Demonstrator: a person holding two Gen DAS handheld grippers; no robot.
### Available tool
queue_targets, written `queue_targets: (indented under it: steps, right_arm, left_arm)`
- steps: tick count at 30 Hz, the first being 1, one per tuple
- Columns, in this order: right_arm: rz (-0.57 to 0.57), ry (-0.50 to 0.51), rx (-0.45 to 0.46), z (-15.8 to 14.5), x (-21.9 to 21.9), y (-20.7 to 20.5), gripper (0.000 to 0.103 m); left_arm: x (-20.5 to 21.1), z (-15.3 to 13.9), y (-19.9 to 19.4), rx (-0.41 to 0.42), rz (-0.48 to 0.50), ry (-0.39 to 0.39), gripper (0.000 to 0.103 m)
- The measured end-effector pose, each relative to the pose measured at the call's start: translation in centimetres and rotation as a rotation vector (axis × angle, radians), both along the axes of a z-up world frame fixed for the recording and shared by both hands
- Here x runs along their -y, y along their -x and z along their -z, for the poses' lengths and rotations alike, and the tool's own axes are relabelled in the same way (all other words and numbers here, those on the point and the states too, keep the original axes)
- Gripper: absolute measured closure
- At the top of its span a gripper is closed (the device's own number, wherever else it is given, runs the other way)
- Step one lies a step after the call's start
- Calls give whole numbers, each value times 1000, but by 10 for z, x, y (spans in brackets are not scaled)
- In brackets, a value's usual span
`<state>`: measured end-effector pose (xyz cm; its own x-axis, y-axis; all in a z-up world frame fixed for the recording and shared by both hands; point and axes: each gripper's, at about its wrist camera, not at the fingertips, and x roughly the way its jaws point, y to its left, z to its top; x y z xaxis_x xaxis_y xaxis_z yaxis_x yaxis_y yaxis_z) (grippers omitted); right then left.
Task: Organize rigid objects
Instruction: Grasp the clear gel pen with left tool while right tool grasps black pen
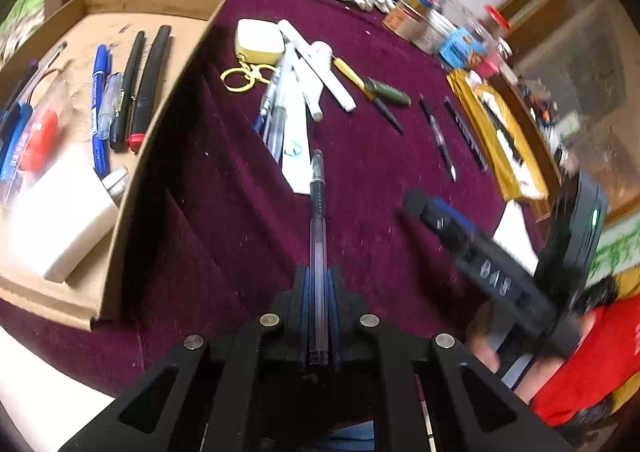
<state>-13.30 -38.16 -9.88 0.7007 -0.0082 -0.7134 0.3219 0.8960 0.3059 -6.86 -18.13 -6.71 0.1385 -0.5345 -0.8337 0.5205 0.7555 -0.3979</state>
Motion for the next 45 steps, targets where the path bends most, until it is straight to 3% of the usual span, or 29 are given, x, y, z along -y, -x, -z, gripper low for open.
queue_targets:
  steps: [4, 6, 7, 10, 13, 15, 18, 21, 23, 25, 30, 32, 35, 37, 39, 42, 45]
  right_arm:
    - [-52, 10, -23, -4, -2, -12, 52]
    - [-43, 24, -32, -9, 3, -19, 52]
    - [-26, 38, -35, -14, 7, -23, 52]
    - [38, 66, -37, -28, 29, -34, 52]
    - [118, 63, -51, -34, 63, -51, 53]
    - [183, 86, -91, -28, 87, -66, 54]
    - [236, 87, -166, -10, 110, -87, 63]
    - [242, 163, -185, -5, 109, -95, 69]
    - [241, 197, -199, -4, 102, -95, 88]
    - [247, 220, -213, -3, 96, -89, 93]
    - [213, 161, -188, -2, 68, -57, 93]
    - [179, 106, -161, -1, 45, -41, 93]
    - [114, 53, -119, 3, 17, -32, 92]
    - [97, 70, -102, 6, 2, -26, 92]
    - [100, 119, -98, 6, -8, -22, 92]
    - [95, 116, -93, 6, -9, -21, 92]
    - [89, 130, -96, 6, -10, -22, 92]
  left_arm:
    - [5, 3, 2, 61, 11, -50, 89]
    - [7, 2, -2, 81, 5, -50, 65]
    - [8, 2, -3, 97, -1, -56, 63]
    - [13, 5, -5, 133, 8, -76, 63]
    - [11, 13, -10, 99, 0, -56, 64]
    - [7, 14, -15, 80, -18, -50, 76]
    - [1, 15, -20, 49, -19, -28, 78]
    - [-1, 15, -21, 38, -18, -15, 78]
    - [-1, 14, -17, 49, -15, -23, 78]
    - [3, 12, -14, 76, 1, -43, 76]
    - [14, 10, -6, 118, 43, -63, 53]
    - [22, 10, -5, 142, 56, -88, 50]
    - [35, 10, -4, 192, 67, -140, 50]
    - [40, 11, -4, 222, 69, -169, 54]
    - [39, 11, -4, 254, 56, -201, 71]
    - [30, 13, -4, 266, 50, -195, 88]
    - [17, 13, -4, 224, 25, -155, 93]
